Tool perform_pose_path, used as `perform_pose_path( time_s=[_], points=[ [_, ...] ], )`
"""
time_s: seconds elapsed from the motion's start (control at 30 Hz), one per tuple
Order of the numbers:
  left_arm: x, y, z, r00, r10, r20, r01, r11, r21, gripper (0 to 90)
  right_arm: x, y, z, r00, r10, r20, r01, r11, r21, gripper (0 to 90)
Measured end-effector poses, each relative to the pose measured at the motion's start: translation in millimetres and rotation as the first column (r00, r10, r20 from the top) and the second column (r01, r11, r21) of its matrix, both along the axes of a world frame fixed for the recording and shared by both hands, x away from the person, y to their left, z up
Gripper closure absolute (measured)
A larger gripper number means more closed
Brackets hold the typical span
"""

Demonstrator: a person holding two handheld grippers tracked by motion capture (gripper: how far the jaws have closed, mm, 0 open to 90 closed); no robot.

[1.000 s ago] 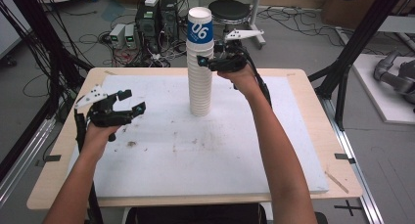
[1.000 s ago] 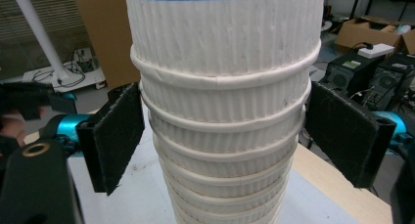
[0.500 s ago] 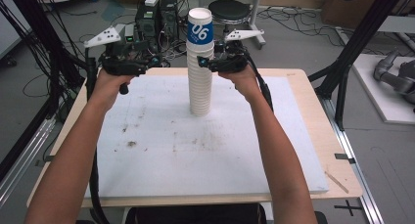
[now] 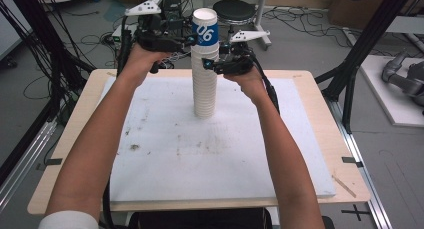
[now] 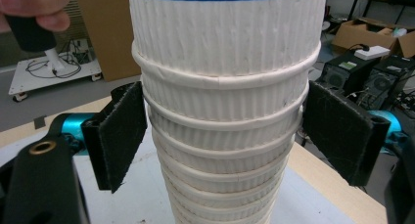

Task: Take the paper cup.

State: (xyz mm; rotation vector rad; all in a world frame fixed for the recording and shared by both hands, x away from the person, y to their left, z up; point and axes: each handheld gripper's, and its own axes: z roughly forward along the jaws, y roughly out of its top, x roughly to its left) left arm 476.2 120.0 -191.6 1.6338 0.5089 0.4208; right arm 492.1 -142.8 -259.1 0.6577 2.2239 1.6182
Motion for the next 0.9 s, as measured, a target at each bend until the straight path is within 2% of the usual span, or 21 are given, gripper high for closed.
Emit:
perform_pose_path(
  time_s=[0.03,0.1,0.17,0.23,0.3,0.33,0.4,0.43,0.7,0.9],
  points=[
    [0.0,0.0,0.0,1.0,0.0,0.0,0.0,1.0,0.0,17.3,0.1,-0.1,0.0,1.0,0.001,0.0,-0.001,1.0,0.0,17.7],
    [4.7,-15.8,4.0,1.0,-0.001,-0.007,0.001,0.9997,0.025,17.3,-0.2,0.0,0.1,1.0,-0.001,-0.001,0.001,1.0,0.001,17.8],
    [6.2,-20.1,4.3,0.9999,-0.002,-0.012,0.003,0.9994,0.034,17.3,-0.7,0.1,0.3,1.0,-0.001,-0.002,0.001,1.0,-0.002,17.8],
    [9.4,-28.1,4.3,0.9997,0.012,-0.02,-0.011,0.9982,0.059,17.3,-2.0,0.9,1.0,1.0,0.0,0.002,0.0,1.0,-0.009,17.8],
    [11.9,-35.3,3.1,0.9995,0.019,-0.027,-0.017,0.9978,0.063,17.3,-3.3,1.3,1.6,1.0,0.004,0.004,-0.004,1.0,-0.015,17.8],
    [11.9,-35.3,3.1,0.9995,0.019,-0.027,-0.017,0.9978,0.063,17.3,-3.3,1.3,1.6,1.0,0.004,0.004,-0.004,1.0,-0.015,17.8],
    [12.3,-37.0,2.4,0.9992,0.023,-0.031,-0.021,0.9981,0.057,23.0,-4.8,1.4,2.5,0.9999,0.009,0.008,-0.009,1.0,-0.023,17.8],
    [11.9,-37.8,2.8,0.9995,0.028,-0.016,-0.027,0.9978,0.061,23.3,-5.1,0.9,2.6,1.0,0.008,0.005,-0.008,1.0,-0.023,17.8],
    [11.2,-41.3,7.9,0.9993,0.035,0.012,-0.036,0.9949,0.094,24.9,-4.9,-1.6,0.0,1.0,0.002,0.005,-0.002,1.0,-0.014,18.1],
    [7.9,-38.2,20.8,0.9979,0.039,0.051,-0.041,0.9983,0.041,26.9,-5.7,-3.8,-2.9,0.9999,0.005,0.013,-0.004,1.0,-0.03,21.8]
  ],
)
